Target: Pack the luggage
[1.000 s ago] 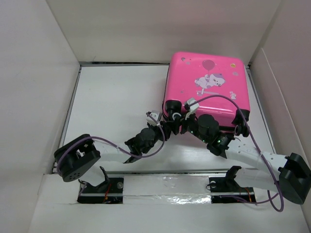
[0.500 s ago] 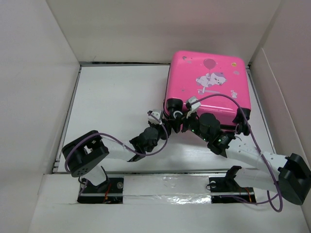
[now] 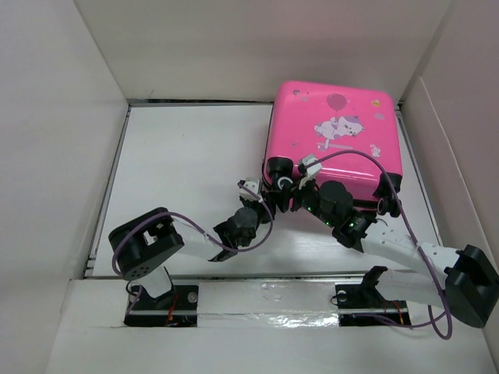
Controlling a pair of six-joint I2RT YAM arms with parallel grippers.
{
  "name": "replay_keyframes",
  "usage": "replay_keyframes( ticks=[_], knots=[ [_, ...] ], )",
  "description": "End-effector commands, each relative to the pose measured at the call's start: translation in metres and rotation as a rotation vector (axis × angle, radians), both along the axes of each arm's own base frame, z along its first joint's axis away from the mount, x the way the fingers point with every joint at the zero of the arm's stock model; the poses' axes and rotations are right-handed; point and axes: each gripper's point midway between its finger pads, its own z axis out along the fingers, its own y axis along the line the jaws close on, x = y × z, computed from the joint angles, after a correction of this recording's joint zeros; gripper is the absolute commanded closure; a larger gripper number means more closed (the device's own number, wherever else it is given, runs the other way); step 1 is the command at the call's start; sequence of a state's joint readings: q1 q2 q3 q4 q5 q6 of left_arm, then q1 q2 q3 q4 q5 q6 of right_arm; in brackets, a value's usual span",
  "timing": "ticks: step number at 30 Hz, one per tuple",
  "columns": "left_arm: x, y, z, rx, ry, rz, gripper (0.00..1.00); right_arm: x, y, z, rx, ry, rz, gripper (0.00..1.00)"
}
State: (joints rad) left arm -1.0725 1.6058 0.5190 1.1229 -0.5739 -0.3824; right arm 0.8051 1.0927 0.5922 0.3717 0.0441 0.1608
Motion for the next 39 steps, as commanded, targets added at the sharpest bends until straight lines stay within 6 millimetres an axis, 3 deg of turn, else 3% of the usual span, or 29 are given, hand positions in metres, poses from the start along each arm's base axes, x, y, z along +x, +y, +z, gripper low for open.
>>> replay_keyframes(
  ticks=[1,2,3,5,9,16,20,24,27,31,35,36,38,39],
  knots=[
    [0.014,-0.013,0.068,-0.193,-0.114,0.046,0.82,-0.009,0.020,0.079,0.187,-0.166,0.087,0.97],
    [0.014,-0.013,0.068,-0.190,-0.116,0.049,0.85,-0.009,0.020,0.078,0.187,-0.166,0.087,0.97],
    [0.016,-0.013,0.069,-0.179,-0.129,0.056,0.97,-0.011,0.017,0.078,0.188,-0.167,0.083,0.97],
    [0.014,-0.016,0.072,-0.176,-0.136,0.050,1.00,-0.011,0.017,0.078,0.188,-0.167,0.081,0.98],
    [0.018,-0.004,0.072,-0.118,-0.147,0.103,1.00,-0.009,0.008,0.077,0.187,-0.171,0.038,0.98],
    [0.018,0.034,0.048,0.002,-0.119,0.175,1.00,-0.012,-0.004,0.077,0.181,-0.185,0.009,1.00],
    [0.019,0.055,0.036,0.035,-0.097,0.201,1.00,-0.020,-0.007,0.076,0.157,-0.187,0.034,1.00],
    [0.030,0.068,0.037,0.064,-0.107,0.228,1.00,-0.029,-0.011,0.077,0.149,-0.194,0.064,1.00],
    [0.045,0.073,0.038,0.075,-0.114,0.217,1.00,-0.042,-0.006,0.073,0.106,-0.192,0.142,1.00],
    [0.065,0.081,0.054,0.070,-0.170,0.230,1.00,-0.051,-0.001,0.068,0.075,-0.183,0.209,1.00],
    [0.098,0.092,0.068,0.061,-0.213,0.248,1.00,-0.063,0.014,0.061,0.035,-0.157,0.316,1.00],
    [0.105,0.086,0.059,0.072,-0.205,0.212,1.00,-0.067,0.018,0.059,0.030,-0.152,0.352,1.00],
    [0.122,0.084,0.062,0.068,-0.207,0.212,1.00,-0.069,0.023,0.054,0.016,-0.136,0.384,1.00],
    [0.130,0.085,0.052,0.086,-0.189,0.211,1.00,-0.072,0.027,0.055,0.014,-0.138,0.403,1.00]
  ],
)
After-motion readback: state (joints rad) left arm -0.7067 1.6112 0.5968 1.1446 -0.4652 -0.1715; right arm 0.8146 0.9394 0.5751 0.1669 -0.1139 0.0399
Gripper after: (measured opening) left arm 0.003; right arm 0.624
